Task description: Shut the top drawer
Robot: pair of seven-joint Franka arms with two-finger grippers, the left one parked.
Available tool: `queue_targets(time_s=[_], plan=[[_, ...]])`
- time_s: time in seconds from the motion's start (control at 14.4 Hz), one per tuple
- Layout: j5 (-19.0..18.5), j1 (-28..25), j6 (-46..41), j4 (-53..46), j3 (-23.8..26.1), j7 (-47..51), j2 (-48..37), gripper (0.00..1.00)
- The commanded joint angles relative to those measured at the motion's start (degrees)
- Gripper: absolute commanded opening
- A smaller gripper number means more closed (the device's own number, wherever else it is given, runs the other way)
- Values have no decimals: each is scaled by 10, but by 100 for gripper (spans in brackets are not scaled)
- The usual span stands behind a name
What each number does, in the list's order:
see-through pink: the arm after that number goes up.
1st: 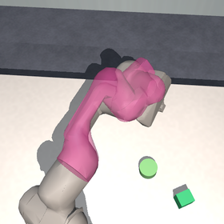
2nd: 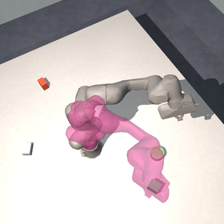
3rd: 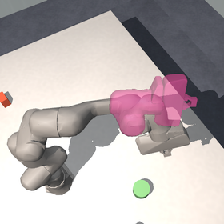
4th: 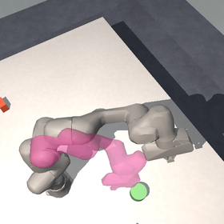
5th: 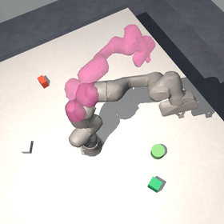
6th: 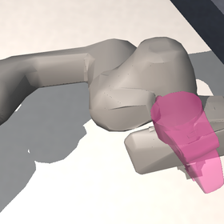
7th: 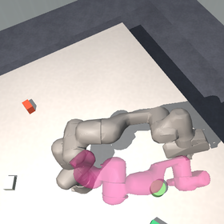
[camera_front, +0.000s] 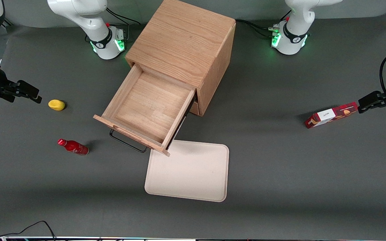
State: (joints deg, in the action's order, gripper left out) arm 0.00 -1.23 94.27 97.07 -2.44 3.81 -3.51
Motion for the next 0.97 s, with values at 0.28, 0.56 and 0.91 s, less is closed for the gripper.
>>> queue_targets(time_s=[0.28, 0.56, 0.91], plan=[[1, -5, 2, 8, -5, 3, -5, 100], [-4, -5, 4, -39, -5, -8, 32, 100], [5, -5, -15, -200, 4, -105, 167, 100]])
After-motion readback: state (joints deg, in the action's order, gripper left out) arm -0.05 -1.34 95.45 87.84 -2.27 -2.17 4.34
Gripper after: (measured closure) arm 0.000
